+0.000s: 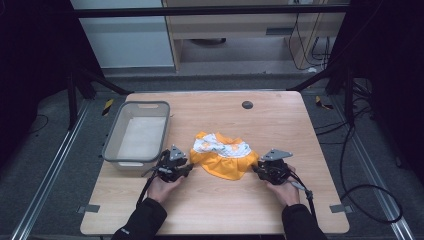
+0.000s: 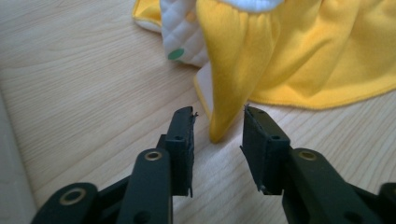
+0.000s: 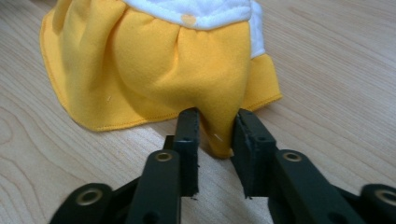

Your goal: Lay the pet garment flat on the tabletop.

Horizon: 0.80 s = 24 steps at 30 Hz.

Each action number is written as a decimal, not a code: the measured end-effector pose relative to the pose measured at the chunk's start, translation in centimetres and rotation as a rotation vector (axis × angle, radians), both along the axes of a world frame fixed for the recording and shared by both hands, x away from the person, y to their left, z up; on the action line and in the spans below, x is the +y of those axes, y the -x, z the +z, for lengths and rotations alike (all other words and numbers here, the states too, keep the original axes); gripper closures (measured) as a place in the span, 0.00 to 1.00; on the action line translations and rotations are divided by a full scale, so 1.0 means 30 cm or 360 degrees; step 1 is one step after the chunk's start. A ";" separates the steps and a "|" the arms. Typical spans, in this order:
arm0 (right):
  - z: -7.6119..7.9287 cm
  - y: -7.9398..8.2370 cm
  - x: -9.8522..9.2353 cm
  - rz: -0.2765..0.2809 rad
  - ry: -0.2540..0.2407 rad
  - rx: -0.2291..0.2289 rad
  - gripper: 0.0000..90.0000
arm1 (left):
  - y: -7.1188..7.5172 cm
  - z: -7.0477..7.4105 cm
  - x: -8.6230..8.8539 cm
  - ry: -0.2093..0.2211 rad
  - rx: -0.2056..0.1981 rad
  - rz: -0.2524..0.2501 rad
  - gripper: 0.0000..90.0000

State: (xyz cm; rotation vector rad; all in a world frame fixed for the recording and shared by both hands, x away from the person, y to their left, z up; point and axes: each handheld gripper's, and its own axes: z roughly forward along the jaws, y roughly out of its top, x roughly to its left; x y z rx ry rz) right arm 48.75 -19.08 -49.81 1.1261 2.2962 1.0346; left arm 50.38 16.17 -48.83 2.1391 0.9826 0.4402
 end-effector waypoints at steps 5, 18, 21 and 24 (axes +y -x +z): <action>0.009 0.001 -0.006 -0.0001 -0.0030 0.0030 0.95 | -0.021 -0.013 -0.023 0.0016 0.0024 -0.0020 0.90; 0.103 0.078 -0.057 0.0080 -0.0226 0.0046 0.96 | 0.084 0.114 0.041 0.0234 0.0093 -0.0155 0.97; 0.146 0.140 -0.083 0.0137 -0.0276 0.0036 0.96 | 0.152 0.135 0.077 0.0283 0.0165 -0.0215 0.97; 0.166 0.196 -0.094 0.0182 -0.0300 0.0075 0.96 | 0.192 0.131 0.090 0.0289 0.0187 -0.0246 0.96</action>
